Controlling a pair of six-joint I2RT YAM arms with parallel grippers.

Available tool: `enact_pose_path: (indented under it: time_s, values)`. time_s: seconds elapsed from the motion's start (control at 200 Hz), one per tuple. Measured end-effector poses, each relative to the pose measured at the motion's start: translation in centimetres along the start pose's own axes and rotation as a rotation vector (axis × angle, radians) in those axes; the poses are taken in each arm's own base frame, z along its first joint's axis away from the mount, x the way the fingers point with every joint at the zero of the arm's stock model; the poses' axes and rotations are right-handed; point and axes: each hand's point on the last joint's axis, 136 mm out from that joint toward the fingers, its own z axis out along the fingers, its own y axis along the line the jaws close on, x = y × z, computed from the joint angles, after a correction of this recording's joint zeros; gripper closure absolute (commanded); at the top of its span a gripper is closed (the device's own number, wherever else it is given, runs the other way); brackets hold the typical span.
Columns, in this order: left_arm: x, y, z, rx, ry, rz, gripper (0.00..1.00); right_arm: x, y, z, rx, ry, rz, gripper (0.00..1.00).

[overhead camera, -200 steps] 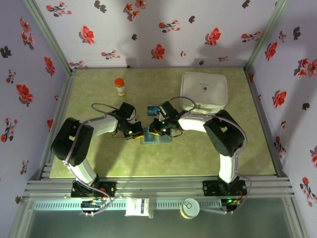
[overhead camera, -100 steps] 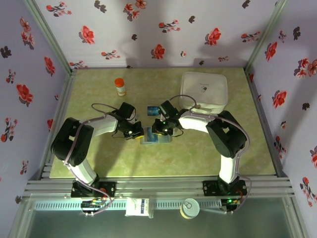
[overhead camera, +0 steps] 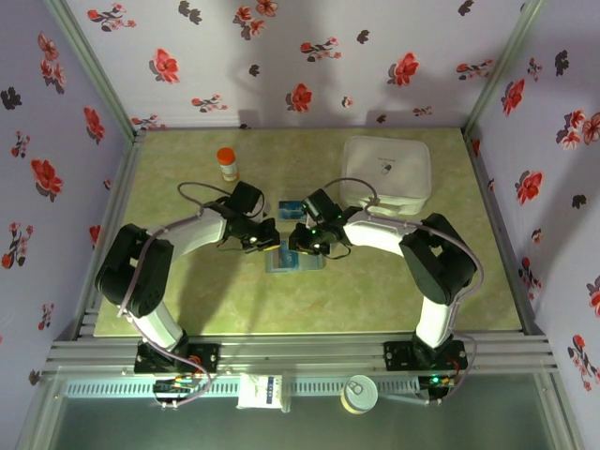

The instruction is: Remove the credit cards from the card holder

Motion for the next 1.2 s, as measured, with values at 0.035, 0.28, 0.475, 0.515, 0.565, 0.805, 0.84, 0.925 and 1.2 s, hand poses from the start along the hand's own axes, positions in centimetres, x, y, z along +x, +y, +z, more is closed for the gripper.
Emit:
enact_pose_path:
  time_s: [0.035, 0.28, 0.475, 0.515, 0.565, 0.805, 0.84, 0.925, 1.2]
  values:
    - [0.1, -0.1, 0.3, -0.003, 0.007, 0.003, 0.97, 0.0, 0.0, 0.0, 0.001, 0.0, 0.0, 0.74]
    - [0.8, 1.4, 1.6, -0.063, 0.038, -0.013, 0.99, -0.1, -0.3, 0.2, 0.002, 0.002, 0.007, 0.74]
    - [0.7, 1.9, 1.8, -0.084, 0.034, -0.002, 1.0, 0.3, -1.2, 1.0, 0.024, 0.024, 0.019, 0.74]
    - [0.7, 2.0, 1.8, -0.088, 0.033, 0.0, 1.0, 0.4, -1.4, 1.2, 0.028, 0.028, 0.022, 0.74]
    - [0.7, 2.2, 1.9, -0.093, 0.034, 0.0, 1.0, 0.5, -1.6, 1.3, 0.028, 0.033, 0.025, 0.74]
    - [0.8, 2.5, 2.2, -0.103, 0.038, 0.003, 1.0, 0.5, -1.3, 1.9, -0.025, 0.029, 0.04, 0.77]
    - [0.8, 2.5, 2.2, -0.103, 0.038, 0.003, 1.0, 0.5, -1.3, 1.9, -0.032, 0.029, 0.045, 0.77]
    - [0.8, 2.5, 2.2, -0.103, 0.038, 0.003, 1.0, 0.4, -1.3, 1.9, -0.046, 0.027, 0.055, 0.79]
    - [0.8, 2.5, 2.2, -0.103, 0.038, 0.003, 1.0, 0.2, -1.0, 1.3, -0.085, 0.015, 0.075, 0.86]
